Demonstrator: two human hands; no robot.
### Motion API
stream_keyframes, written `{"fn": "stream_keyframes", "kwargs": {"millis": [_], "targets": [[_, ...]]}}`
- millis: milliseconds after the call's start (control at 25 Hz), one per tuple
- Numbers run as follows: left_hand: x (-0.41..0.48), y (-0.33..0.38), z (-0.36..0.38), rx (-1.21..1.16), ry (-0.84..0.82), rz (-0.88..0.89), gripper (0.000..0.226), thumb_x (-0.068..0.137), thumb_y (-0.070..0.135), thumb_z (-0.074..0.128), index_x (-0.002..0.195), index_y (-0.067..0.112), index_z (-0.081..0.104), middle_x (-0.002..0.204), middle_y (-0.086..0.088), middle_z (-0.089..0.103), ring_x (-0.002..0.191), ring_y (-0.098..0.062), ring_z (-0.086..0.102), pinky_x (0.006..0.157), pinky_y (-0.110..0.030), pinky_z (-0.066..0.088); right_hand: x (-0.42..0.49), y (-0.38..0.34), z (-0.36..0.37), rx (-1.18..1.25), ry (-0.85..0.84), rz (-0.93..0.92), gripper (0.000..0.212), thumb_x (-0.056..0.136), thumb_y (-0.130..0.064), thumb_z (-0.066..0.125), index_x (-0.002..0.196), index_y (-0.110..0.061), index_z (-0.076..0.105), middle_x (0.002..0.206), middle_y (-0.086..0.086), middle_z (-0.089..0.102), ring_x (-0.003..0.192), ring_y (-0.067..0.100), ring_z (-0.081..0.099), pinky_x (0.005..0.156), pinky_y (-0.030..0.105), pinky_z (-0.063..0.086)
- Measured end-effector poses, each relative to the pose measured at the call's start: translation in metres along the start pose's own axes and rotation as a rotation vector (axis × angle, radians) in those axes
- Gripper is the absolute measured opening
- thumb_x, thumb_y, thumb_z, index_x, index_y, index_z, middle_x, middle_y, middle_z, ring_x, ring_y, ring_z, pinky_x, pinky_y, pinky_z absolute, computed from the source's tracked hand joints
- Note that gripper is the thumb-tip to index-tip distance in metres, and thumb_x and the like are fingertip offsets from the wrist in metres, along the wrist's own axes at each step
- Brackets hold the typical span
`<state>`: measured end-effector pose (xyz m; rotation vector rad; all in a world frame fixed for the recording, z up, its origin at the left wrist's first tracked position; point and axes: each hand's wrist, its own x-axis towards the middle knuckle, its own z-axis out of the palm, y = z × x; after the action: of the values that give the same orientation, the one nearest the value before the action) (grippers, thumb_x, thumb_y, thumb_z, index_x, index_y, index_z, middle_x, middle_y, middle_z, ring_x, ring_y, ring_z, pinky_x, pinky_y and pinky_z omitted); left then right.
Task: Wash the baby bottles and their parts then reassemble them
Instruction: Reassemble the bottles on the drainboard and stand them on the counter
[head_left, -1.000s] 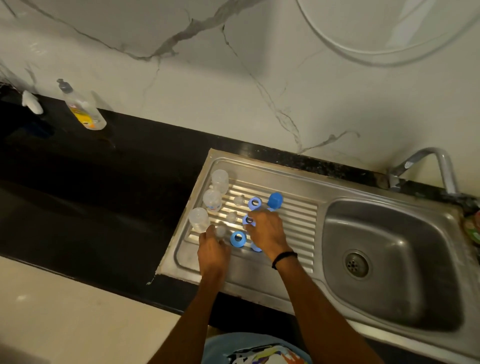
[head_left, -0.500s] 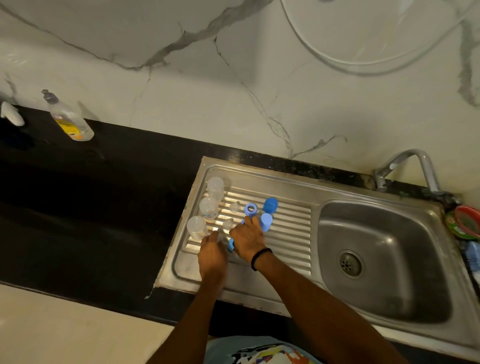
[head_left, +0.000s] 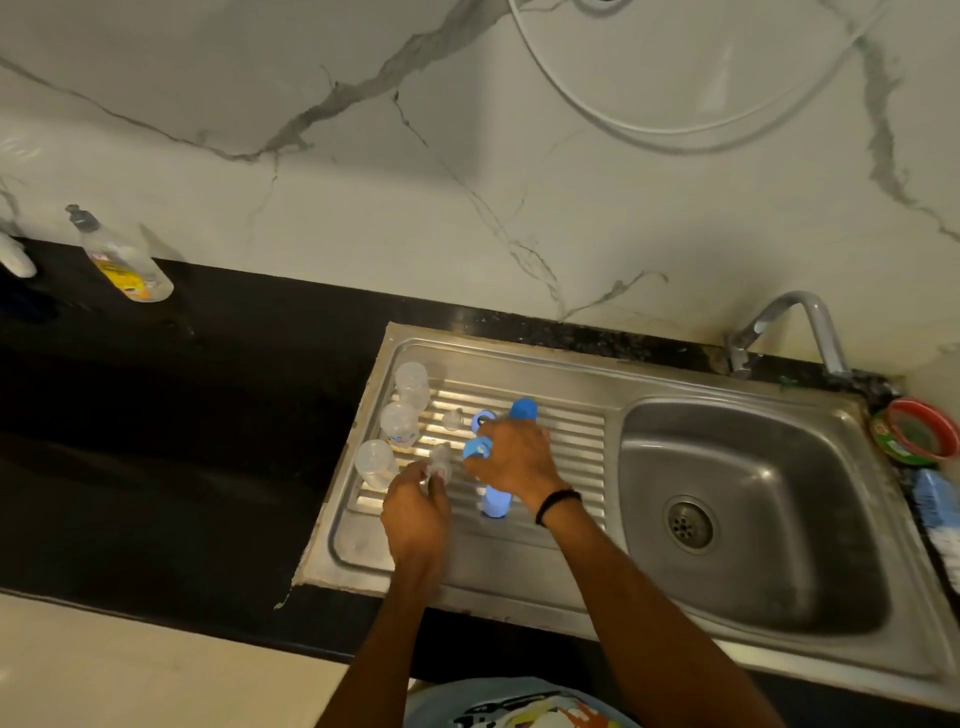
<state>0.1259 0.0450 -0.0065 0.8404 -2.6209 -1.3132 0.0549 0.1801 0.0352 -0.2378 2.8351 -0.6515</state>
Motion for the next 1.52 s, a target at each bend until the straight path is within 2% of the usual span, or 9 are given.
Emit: {"fn": "stream_keyframes", "kwargs": {"millis": [320,680,800,880,1080,1200,1280,1400,1520], "targets": [[-0.012,0.073,0.030,-0.291,-0.200,0.057,0.010,0.092,0.022,0.071,0.084,0.017,0.072,0.078,0.001,0.073,0.078,-0.023,0.070,0.075,-0.037,0.055,-0.041,0.095,-0.070,1.104,0.082,0.394,0.026,0.092,-0.015,0.066,0.118,-0.015,0.067,0.105,0.015,0.067,0.089,0.019,0.068,0.083,0.036,0.060],[-0.032,0.162,0.033,-0.946,-0.803,-0.397,0.014,0.090,0.007,0.059,0.097,0.008,0.071,0.087,-0.008,0.068,0.073,-0.014,0.064,0.063,-0.016,0.054,-0.095,0.154,-0.150,1.852,-0.061,0.095,0.029,0.097,-0.016,0.052,0.124,-0.010,0.061,0.120,0.015,0.064,0.090,0.025,0.066,0.075,0.029,0.058],[-0.051,0.149,0.063,0.223,-0.369,0.090,0.015,0.093,0.014,0.060,0.092,0.010,0.075,0.088,-0.008,0.070,0.088,-0.024,0.065,0.065,-0.022,0.047,-0.090,0.175,-0.121,1.128,-0.032,0.516,0.009,0.090,-0.020,0.067,0.096,-0.012,0.066,0.096,0.011,0.066,0.094,0.028,0.066,0.067,0.028,0.052],[-0.067,0.145,0.071,0.118,-0.343,0.076,0.016,0.092,0.017,0.065,0.085,0.009,0.076,0.086,-0.009,0.073,0.090,-0.027,0.069,0.068,-0.025,0.047,-0.097,0.188,-0.078,0.736,-0.058,0.690,0.017,0.082,-0.022,0.077,0.075,-0.014,0.063,0.080,0.009,0.061,0.084,0.023,0.065,0.066,0.030,0.052],[-0.056,0.157,0.064,-0.539,-0.665,-0.379,0.009,0.094,0.013,0.066,0.092,0.015,0.074,0.078,0.001,0.069,0.073,-0.014,0.063,0.061,-0.017,0.048,-0.091,0.178,-0.113,1.415,-0.143,0.458,0.035,0.085,-0.024,0.077,0.116,-0.010,0.069,0.103,0.008,0.073,0.088,0.020,0.071,0.071,0.027,0.058],[-0.054,0.150,0.067,0.016,-0.348,-0.145,0.012,0.093,0.018,0.065,0.087,0.013,0.075,0.078,0.000,0.067,0.076,-0.019,0.064,0.064,-0.024,0.045,-0.083,0.175,-0.108,1.209,-0.074,0.597,0.023,0.083,-0.022,0.076,0.104,-0.013,0.073,0.091,0.007,0.070,0.078,0.018,0.067,0.067,0.027,0.058],[-0.057,0.150,0.064,0.004,-0.519,-0.069,0.007,0.092,0.011,0.068,0.090,0.011,0.075,0.076,0.001,0.066,0.066,-0.010,0.062,0.065,-0.027,0.043,-0.082,0.184,-0.089,0.926,0.027,0.681,0.022,0.078,-0.020,0.077,0.098,-0.011,0.072,0.083,0.007,0.067,0.076,0.019,0.066,0.063,0.026,0.054],[-0.055,0.154,0.057,-0.196,-0.808,-0.229,0.006,0.092,0.005,0.066,0.094,0.010,0.070,0.086,-0.005,0.067,0.078,-0.016,0.064,0.062,-0.025,0.050,-0.086,0.173,-0.092,1.331,-0.188,0.602,0.027,0.088,-0.026,0.073,0.110,-0.010,0.070,0.097,0.010,0.071,0.080,0.020,0.069,0.065,0.027,0.058],[-0.053,0.143,0.061,0.356,-0.482,-0.176,0.029,0.091,0.000,0.056,0.067,0.016,0.054,0.078,-0.005,0.059,0.084,-0.022,0.060,0.070,-0.033,0.052,-0.078,0.175,-0.070,0.869,-0.040,0.734,0.019,0.080,-0.023,0.076,0.090,-0.008,0.071,0.090,0.014,0.069,0.080,0.023,0.067,0.066,0.028,0.055]]}}
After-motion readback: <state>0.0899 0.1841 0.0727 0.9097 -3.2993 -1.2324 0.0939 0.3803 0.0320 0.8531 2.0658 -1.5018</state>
